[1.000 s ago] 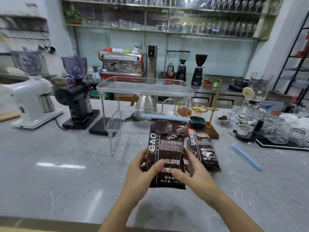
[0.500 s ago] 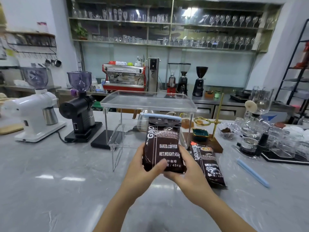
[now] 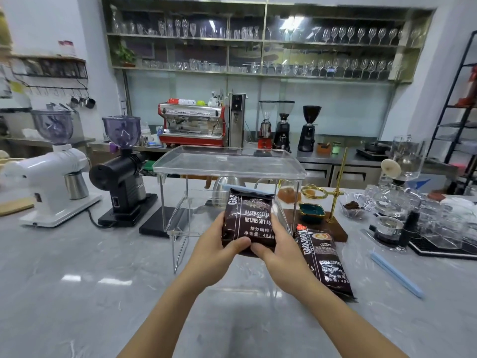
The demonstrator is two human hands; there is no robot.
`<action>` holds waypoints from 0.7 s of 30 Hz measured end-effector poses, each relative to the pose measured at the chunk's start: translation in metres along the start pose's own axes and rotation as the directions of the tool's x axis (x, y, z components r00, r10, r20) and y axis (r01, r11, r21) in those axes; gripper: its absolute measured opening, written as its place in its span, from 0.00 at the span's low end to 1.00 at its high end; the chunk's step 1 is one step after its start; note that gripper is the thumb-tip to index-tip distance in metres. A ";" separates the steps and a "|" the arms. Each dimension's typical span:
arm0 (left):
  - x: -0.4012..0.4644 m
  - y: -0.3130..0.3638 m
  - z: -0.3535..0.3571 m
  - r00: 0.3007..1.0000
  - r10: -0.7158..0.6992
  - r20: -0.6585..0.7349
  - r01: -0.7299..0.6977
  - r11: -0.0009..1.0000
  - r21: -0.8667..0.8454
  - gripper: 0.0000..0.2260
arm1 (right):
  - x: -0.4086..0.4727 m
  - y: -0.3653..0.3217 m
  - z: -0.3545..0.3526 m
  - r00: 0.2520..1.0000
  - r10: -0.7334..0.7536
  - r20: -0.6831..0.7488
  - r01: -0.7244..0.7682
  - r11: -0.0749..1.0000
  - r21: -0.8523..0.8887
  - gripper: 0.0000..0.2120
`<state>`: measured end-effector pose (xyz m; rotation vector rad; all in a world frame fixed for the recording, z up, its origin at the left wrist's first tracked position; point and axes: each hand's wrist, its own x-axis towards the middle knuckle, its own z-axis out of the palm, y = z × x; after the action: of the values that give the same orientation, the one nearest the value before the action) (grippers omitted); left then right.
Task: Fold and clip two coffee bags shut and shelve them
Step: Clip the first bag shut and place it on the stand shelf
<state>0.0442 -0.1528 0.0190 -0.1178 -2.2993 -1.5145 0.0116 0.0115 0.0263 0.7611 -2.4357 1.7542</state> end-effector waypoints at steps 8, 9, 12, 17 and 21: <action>0.023 -0.001 0.006 0.997 -0.083 0.000 0.083 0.995 0.060 0.25 | 0.023 0.004 -0.003 0.994 0.072 -0.084 -0.074 0.997 -0.029 0.34; 0.026 -0.001 0.007 0.995 -0.096 -0.022 0.097 0.991 0.088 0.26 | 0.025 0.003 -0.004 0.994 0.072 -0.088 -0.076 0.996 -0.050 0.33; 0.035 -0.001 0.009 0.990 -0.124 -0.071 0.132 0.984 0.118 0.25 | 0.032 0.001 -0.006 0.991 0.073 -0.109 -0.082 0.994 -0.078 0.32; 0.045 0.001 0.015 0.987 -0.084 -0.136 0.103 0.985 0.140 0.21 | 0.038 -0.002 -0.005 0.985 0.090 -0.147 -0.109 0.986 -0.125 0.28; 0.053 0.000 0.022 0.982 -0.067 -0.179 0.097 0.981 0.167 0.18 | 0.044 -0.001 0.000 0.971 0.107 -0.211 -0.144 0.975 -0.168 0.25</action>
<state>-0.0107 -0.1407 0.0310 0.1523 -2.3081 -1.2975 -0.0266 -0.0044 0.0412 0.3976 -2.5084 1.5305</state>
